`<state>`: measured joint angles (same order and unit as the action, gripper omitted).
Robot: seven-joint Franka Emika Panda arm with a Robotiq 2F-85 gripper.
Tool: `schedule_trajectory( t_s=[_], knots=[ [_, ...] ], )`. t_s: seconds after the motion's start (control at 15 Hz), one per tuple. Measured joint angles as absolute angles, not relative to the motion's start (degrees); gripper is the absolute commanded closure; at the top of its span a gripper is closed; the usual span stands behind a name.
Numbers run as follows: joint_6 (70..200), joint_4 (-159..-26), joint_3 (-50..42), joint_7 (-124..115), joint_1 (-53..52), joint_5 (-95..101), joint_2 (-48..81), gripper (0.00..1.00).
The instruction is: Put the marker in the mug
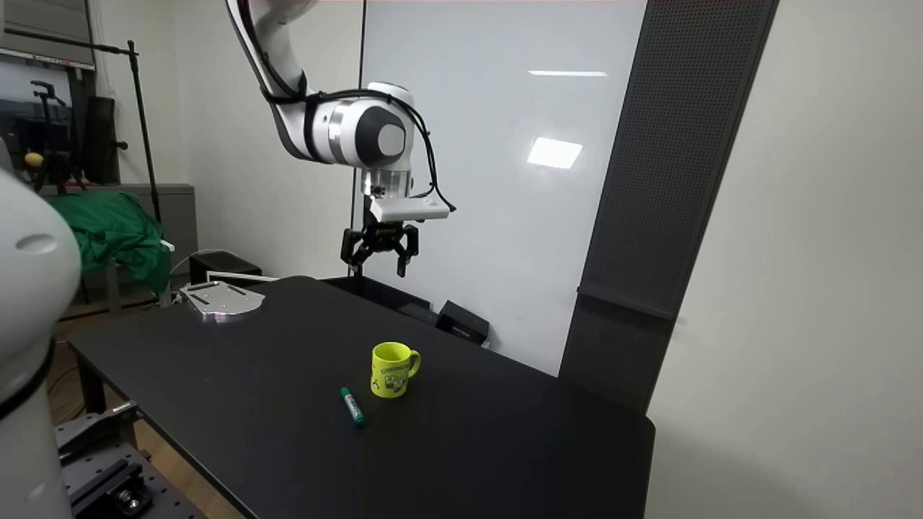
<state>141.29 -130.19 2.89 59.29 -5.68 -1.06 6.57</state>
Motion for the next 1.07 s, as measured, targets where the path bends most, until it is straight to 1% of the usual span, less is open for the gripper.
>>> schedule_trajectory(
  t_s=[0.87, 1.07],
  knots=[
    [149.2, -129.7, 5.0, 59.0, -4.3, 0.0, 16.1, 0.00],
    [149.1, -128.0, 5.8, 56.0, -4.7, 1.6, 18.4, 0.00]
  ],
)
